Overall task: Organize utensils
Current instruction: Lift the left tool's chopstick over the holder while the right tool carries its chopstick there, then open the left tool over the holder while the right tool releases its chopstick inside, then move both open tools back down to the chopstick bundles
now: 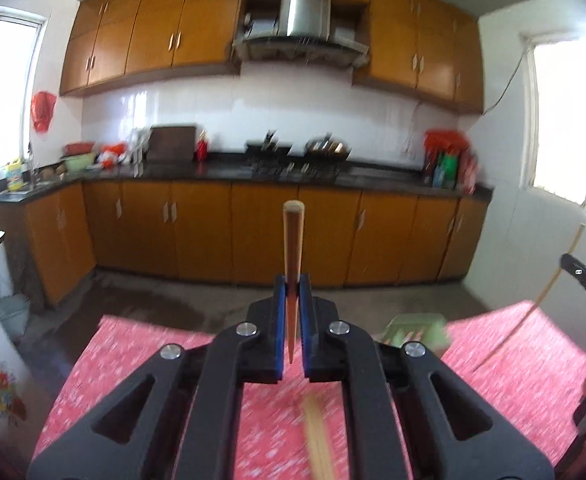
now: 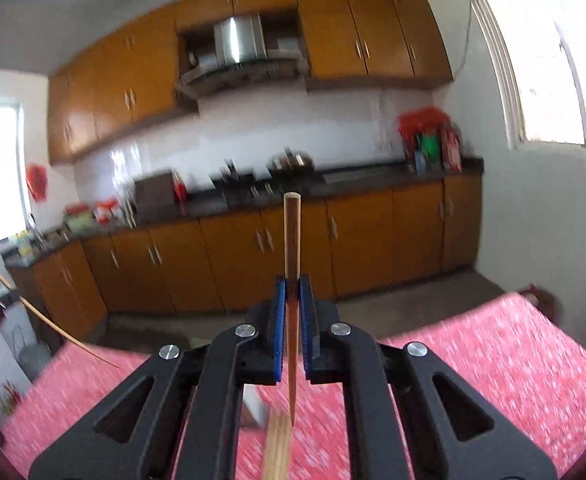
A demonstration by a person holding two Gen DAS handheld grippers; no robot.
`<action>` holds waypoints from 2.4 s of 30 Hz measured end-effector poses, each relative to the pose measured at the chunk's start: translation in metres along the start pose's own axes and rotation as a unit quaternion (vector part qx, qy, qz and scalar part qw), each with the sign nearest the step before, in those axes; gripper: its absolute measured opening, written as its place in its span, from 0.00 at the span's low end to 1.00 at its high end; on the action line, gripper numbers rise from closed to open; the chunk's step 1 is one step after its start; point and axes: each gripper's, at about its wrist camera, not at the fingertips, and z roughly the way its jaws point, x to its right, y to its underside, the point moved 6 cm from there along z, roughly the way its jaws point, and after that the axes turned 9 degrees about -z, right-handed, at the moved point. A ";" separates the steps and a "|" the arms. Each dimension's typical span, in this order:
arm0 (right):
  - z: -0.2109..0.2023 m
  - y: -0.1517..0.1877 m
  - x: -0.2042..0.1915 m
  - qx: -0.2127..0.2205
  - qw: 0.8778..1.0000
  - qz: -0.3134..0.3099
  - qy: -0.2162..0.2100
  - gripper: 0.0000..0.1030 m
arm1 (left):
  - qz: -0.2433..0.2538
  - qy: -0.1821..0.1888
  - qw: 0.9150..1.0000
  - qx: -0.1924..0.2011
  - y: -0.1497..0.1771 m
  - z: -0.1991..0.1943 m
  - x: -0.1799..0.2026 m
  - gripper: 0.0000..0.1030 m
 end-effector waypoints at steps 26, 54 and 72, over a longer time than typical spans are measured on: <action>0.069 0.035 -0.057 -0.042 0.998 -0.008 -0.054 0.08 | -0.002 0.065 0.996 -0.069 0.064 0.084 0.069 0.08; 0.057 0.220 -0.005 -0.314 0.945 0.045 -0.074 0.18 | -0.065 -0.059 0.984 -0.156 0.154 0.036 -0.075 0.31; 0.061 0.266 -0.031 -0.356 0.931 0.007 -0.076 0.13 | -0.026 -0.027 0.959 -0.280 0.264 0.048 -0.049 0.26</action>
